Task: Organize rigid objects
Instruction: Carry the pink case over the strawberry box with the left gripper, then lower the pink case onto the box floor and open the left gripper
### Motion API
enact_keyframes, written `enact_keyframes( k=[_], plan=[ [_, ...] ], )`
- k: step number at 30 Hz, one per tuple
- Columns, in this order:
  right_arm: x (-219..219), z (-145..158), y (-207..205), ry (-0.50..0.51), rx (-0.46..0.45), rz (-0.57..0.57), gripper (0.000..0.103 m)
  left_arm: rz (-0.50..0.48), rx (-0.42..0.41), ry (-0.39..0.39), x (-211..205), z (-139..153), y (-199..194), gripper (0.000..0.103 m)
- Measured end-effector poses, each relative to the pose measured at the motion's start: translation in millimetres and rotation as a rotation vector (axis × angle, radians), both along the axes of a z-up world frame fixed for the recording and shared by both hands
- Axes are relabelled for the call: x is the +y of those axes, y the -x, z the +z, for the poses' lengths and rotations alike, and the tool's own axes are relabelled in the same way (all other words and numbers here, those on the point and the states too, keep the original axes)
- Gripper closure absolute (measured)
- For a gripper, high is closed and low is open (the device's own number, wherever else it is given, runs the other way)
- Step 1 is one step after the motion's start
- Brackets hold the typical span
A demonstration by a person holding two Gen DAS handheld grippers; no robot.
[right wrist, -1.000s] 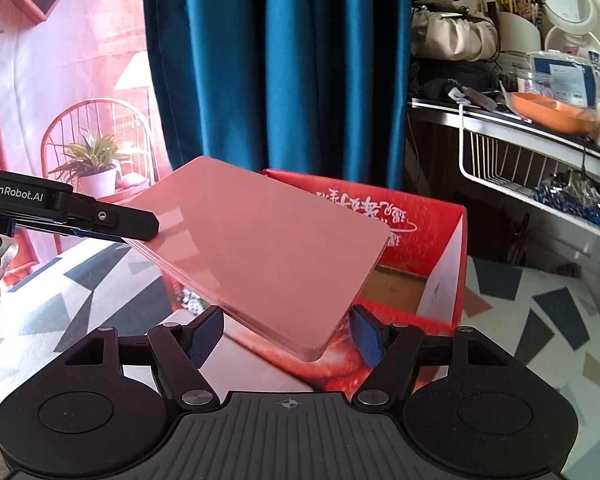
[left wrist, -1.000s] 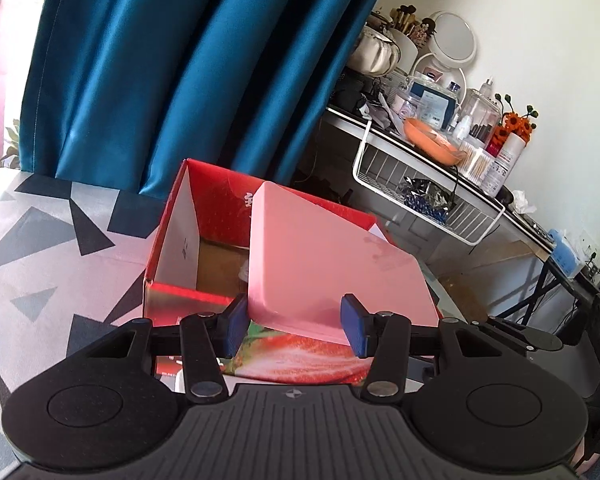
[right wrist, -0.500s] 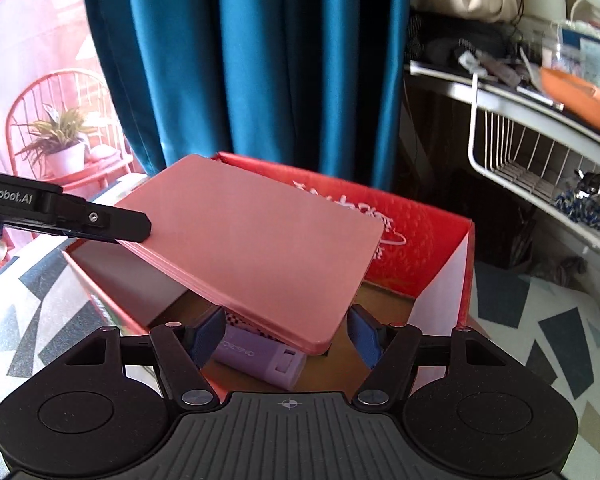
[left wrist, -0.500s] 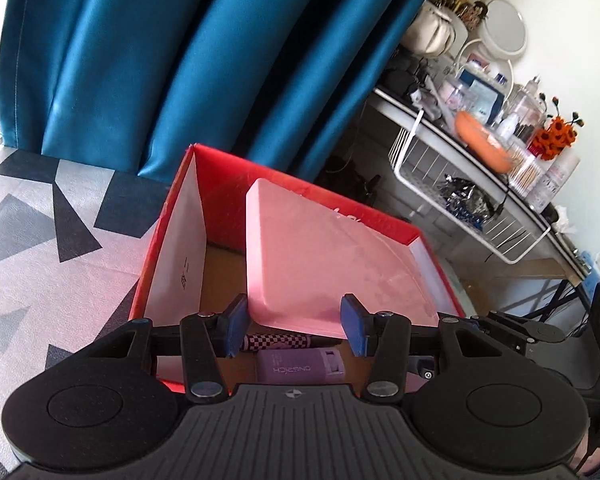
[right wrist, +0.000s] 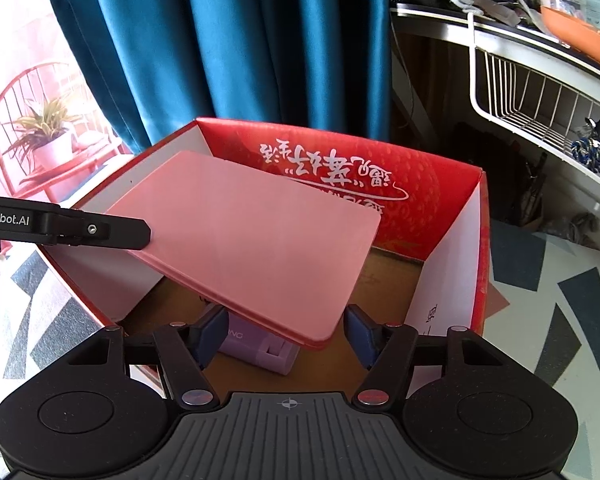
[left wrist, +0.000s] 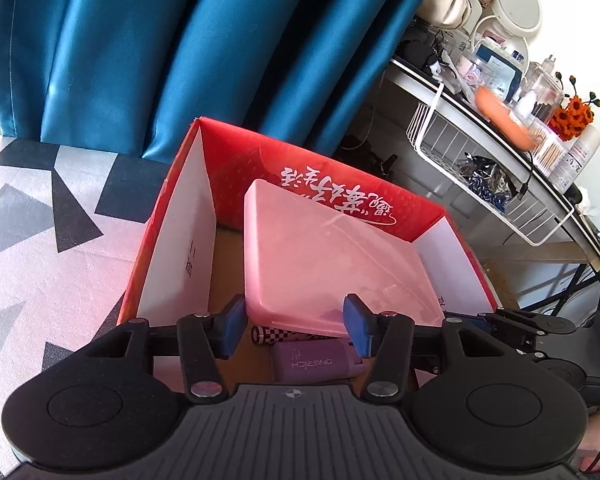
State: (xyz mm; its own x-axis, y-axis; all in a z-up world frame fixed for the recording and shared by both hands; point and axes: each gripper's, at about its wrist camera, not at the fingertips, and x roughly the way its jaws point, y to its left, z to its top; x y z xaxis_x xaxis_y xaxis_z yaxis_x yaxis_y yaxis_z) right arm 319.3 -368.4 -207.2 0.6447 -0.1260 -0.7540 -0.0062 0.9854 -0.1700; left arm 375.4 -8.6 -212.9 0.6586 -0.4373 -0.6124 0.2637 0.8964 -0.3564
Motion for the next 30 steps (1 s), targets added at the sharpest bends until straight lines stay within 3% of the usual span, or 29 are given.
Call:
enact_keyframes(
  k=[5,16,23,26,30],
  plan=[
    [2,-1,-2,0.027,0.012,-0.007,0.044,-0.003,-0.011,-0.055,-8,0,3,0.049],
    [6,3,2,0.077,-0.011,-0.014,0.039,-0.038,-0.119,-0.187,-15,14,19,0.047],
    [13,15,11,0.098,-0.052,-0.03,0.007,-0.036,-0.186,-0.25,-17,32,39,0.014],
    [19,22,16,0.106,-0.066,-0.024,0.0,-0.04,-0.188,-0.267,-17,37,45,0.005],
    [25,29,22,0.112,-0.07,-0.034,0.0,-0.034,-0.207,-0.291,-15,44,56,0.0]
  ],
)
